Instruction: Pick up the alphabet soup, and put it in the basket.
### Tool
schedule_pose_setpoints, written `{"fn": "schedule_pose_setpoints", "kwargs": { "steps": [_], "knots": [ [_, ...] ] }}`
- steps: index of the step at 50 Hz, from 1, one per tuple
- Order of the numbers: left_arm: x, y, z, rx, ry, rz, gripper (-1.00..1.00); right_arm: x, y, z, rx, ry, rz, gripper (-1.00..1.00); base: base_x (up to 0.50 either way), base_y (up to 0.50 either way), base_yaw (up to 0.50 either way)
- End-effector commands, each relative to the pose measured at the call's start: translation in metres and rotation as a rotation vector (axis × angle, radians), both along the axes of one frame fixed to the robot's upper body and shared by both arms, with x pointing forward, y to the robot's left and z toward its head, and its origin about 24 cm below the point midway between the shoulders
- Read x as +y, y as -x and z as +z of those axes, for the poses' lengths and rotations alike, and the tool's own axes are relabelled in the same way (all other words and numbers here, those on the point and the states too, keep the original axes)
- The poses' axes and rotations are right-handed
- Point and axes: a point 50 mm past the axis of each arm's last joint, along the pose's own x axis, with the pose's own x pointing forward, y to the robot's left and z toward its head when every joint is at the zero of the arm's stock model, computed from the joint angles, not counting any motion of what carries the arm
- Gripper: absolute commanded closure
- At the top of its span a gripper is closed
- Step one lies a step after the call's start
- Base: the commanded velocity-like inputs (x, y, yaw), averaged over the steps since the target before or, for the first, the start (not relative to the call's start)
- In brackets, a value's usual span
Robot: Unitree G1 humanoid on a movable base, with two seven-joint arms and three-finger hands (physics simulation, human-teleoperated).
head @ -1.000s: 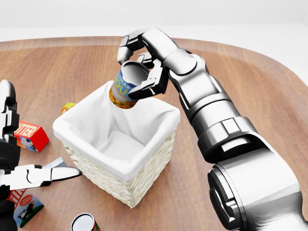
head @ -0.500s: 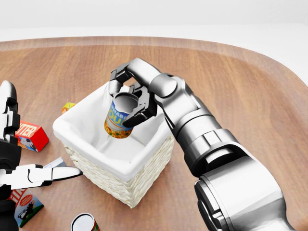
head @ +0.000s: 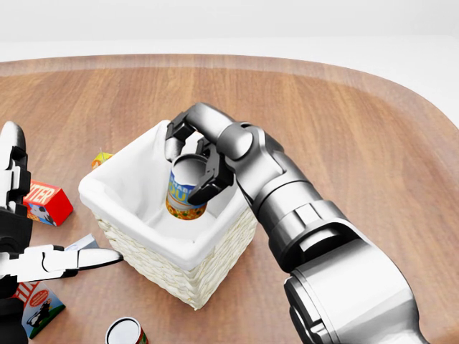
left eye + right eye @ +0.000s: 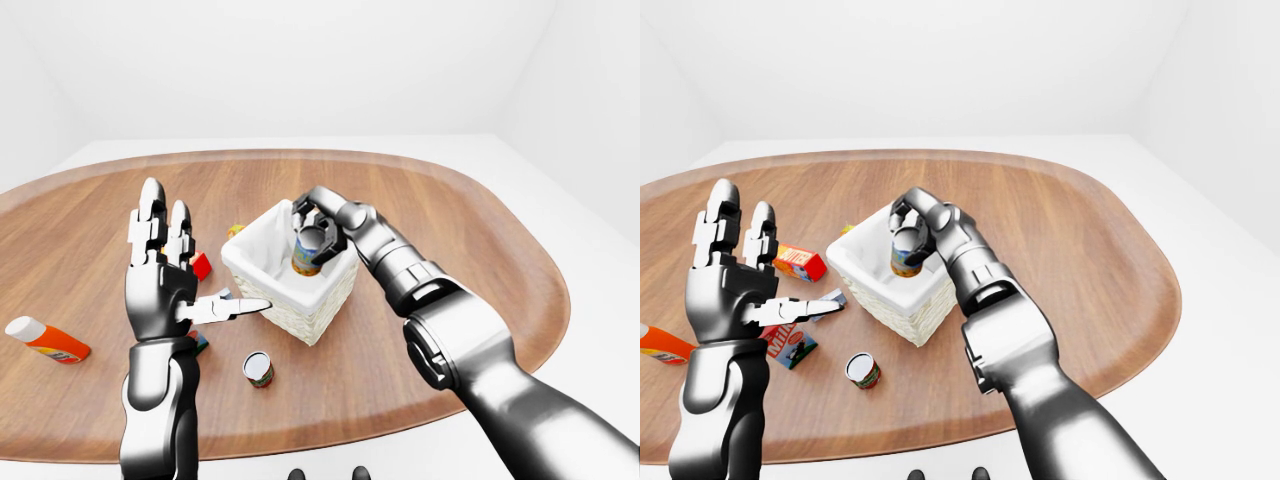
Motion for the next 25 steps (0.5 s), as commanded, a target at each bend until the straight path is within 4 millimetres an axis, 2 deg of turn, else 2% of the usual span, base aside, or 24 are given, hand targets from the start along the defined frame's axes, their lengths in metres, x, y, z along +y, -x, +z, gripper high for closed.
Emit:
{"fn": "schedule_pose_setpoints", "kwargs": {
  "steps": [1,2,3,4,20,23,25],
  "knots": [
    [0.0,0.0,0.0,0.001,0.001,0.0,-1.0,-0.003,-0.002,0.005,-0.031,-0.002,-0.025,-0.42,0.0,0.0,0.0],
    [0.0,0.0,0.0,0.002,0.001,0.001,-1.0,-0.003,-0.002,0.005,-0.031,-0.002,-0.025,-0.74,0.0,0.0,0.0],
    [0.0,0.0,0.0,0.002,0.001,0.001,-1.0,-0.003,-0.002,0.005,-0.031,-0.002,-0.025,-0.74,0.0,0.0,0.0],
    [0.0,0.0,0.0,0.001,0.0,0.0,-1.0,-0.003,-0.002,0.004,-0.023,0.001,-0.018,-1.0,0.0,0.0,0.0],
    [0.0,-0.001,-0.001,0.005,0.001,0.001,-1.0,-0.001,-0.001,0.002,-0.016,-0.011,-0.013,-1.0,0.0,0.0,0.0],
    [0.001,-0.001,-0.001,0.006,0.002,0.001,-1.0,0.0,-0.001,0.006,-0.025,-0.025,-0.015,-1.0,0.0,0.0,0.0],
    [0.001,-0.001,-0.001,0.007,0.001,0.002,-1.0,0.002,-0.004,0.021,-0.058,-0.076,-0.027,-1.0,0.0,0.0,0.0]
  ]
}}
